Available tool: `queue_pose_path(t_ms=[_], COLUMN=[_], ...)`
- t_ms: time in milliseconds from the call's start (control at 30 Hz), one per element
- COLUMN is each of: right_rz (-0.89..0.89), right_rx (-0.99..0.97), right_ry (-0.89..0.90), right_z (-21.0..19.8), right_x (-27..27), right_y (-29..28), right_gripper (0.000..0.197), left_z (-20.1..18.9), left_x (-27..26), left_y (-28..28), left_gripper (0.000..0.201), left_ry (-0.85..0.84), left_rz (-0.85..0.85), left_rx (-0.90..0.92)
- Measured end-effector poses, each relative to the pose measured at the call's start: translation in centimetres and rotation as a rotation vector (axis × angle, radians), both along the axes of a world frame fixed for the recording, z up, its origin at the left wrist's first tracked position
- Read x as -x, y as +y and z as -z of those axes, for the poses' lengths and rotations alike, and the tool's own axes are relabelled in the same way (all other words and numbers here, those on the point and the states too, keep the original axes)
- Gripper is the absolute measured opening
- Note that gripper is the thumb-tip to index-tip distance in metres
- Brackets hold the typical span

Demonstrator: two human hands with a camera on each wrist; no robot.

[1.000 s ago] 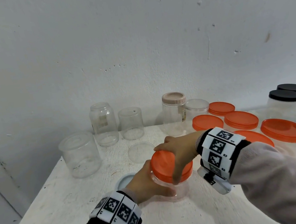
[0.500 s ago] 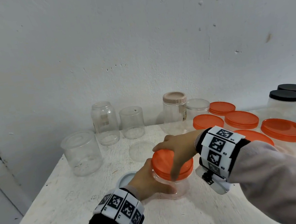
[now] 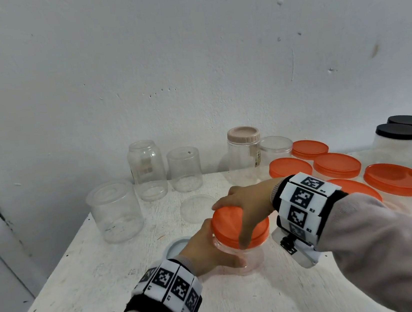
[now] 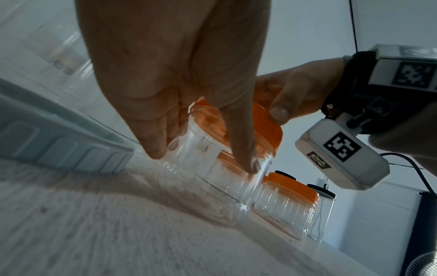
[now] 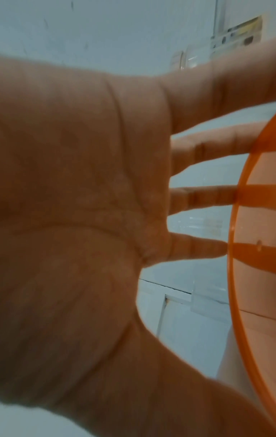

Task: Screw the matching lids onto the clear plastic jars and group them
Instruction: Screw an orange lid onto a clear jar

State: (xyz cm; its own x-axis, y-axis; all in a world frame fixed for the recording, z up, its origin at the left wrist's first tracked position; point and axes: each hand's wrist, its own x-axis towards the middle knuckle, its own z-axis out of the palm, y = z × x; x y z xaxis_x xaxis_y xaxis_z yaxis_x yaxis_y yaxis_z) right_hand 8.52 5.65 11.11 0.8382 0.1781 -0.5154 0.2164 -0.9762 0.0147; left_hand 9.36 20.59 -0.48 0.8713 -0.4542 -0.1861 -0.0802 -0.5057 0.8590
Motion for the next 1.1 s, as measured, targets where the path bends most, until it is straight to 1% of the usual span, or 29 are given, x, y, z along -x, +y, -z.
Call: queue_pose_path(t_ms=[133, 233, 333, 433, 500, 567, 633, 733, 833, 900, 967, 1033, 1100], right_rz=[0.047, 0.079, 0.046, -0.021, -0.029, -0.010, 0.026, 0.080, 0.065, 0.014, -0.020, -0.020, 0.002], right_rx=[-0.001, 0.020, 0.034, -0.001, -0.003, -0.006, -0.009, 0.019, 0.024, -0.011, -0.040, -0.057, -0.068], right_ry=[-0.035, -0.060, -0.033, -0.007, -0.012, -0.025, -0.046, -0.092, -0.075, -0.035, -0.024, -0.035, -0.055], right_z=[0.3, 0.6, 0.4, 0.0, 0.0, 0.1, 0.3, 1.0, 1.1, 0.6, 0.5, 0.7, 0.9], right_x=[0.3, 0.3, 0.2, 0.1, 0.0, 0.0, 0.2, 0.3, 0.2, 0.1, 0.0, -0.2, -0.2], right_y=[0.0, 0.0, 0.0, 0.2, 0.2, 0.2, 0.2, 0.4, 0.4, 0.3, 0.2, 0.1, 0.0], right_gripper=[0.098, 0.104, 0.109, 0.102, 0.095, 0.093, 0.095, 0.103, 0.107, 0.104, 0.096, 0.090, 0.090], left_z=[0.0, 0.0, 0.0, 0.0, 0.0, 0.0, 0.0, -0.1, -0.1, -0.2, -0.2, -0.3, -0.2], left_x=[0.0, -0.1, 0.0, 0.0, 0.1, 0.1, 0.1, 0.0, 0.1, 0.2, 0.2, 0.2, 0.2], left_y=[0.0, 0.0, 0.0, 0.0, 0.0, -0.1, 0.0, 0.0, 0.0, -0.1, -0.1, -0.1, -0.1], left_gripper=[0.108, 0.106, 0.106, 0.108, 0.107, 0.106, 0.104, 0.101, 0.103, 0.104, 0.106, 0.106, 0.105], left_ry=[0.003, 0.006, 0.005, -0.004, -0.008, -0.010, -0.001, 0.007, 0.010, 0.008, -0.003, -0.010, -0.005], left_rz=[0.003, 0.003, 0.000, -0.003, 0.001, 0.000, 0.004, 0.005, -0.003, -0.004, 0.002, 0.007, 0.006], left_rx=[-0.003, 0.004, 0.003, -0.001, 0.002, 0.006, 0.014, 0.015, 0.016, 0.021, 0.010, -0.001, 0.001])
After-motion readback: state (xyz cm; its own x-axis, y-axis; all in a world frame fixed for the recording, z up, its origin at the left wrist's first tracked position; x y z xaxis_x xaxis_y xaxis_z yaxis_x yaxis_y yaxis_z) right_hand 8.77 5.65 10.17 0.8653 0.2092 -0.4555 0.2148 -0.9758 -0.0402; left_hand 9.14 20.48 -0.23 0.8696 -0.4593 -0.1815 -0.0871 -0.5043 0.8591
